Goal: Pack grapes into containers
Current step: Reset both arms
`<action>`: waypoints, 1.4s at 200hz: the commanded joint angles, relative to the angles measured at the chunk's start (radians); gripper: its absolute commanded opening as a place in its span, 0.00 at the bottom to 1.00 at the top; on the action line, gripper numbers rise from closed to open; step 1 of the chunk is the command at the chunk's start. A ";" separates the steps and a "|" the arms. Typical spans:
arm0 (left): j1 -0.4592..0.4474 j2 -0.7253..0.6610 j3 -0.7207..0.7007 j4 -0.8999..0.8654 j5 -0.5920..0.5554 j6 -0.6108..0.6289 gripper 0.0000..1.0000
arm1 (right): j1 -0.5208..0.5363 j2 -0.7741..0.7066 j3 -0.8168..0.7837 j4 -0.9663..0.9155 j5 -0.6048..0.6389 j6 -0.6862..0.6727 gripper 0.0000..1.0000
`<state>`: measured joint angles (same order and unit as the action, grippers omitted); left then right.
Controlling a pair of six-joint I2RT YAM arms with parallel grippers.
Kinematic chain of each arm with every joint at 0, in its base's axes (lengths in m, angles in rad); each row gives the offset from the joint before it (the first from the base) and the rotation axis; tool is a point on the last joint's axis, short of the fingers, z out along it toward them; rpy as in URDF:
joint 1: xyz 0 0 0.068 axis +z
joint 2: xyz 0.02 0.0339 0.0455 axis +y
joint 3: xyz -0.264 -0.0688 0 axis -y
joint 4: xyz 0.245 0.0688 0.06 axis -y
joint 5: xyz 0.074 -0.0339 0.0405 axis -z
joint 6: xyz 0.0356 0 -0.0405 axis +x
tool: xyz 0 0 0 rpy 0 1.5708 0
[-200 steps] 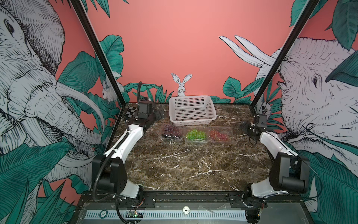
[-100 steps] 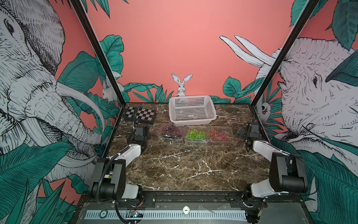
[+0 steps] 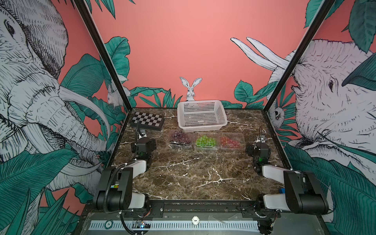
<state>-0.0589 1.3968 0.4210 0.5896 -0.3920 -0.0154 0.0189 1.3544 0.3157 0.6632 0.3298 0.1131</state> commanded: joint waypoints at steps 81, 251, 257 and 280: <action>0.013 0.159 -0.040 0.348 0.236 0.094 0.99 | 0.069 0.173 -0.018 0.370 0.008 -0.104 0.98; 0.013 0.151 -0.033 0.316 0.243 0.091 1.00 | 0.065 0.178 0.067 0.227 0.054 -0.076 0.98; 0.013 0.151 -0.032 0.316 0.242 0.091 0.99 | 0.065 0.178 0.067 0.227 0.055 -0.076 0.98; 0.013 0.151 -0.031 0.316 0.243 0.091 1.00 | 0.065 0.175 0.062 0.233 0.054 -0.078 0.98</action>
<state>-0.0494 1.5688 0.3771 0.8955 -0.1539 0.0643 0.0807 1.5326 0.3740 0.8913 0.3710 0.0330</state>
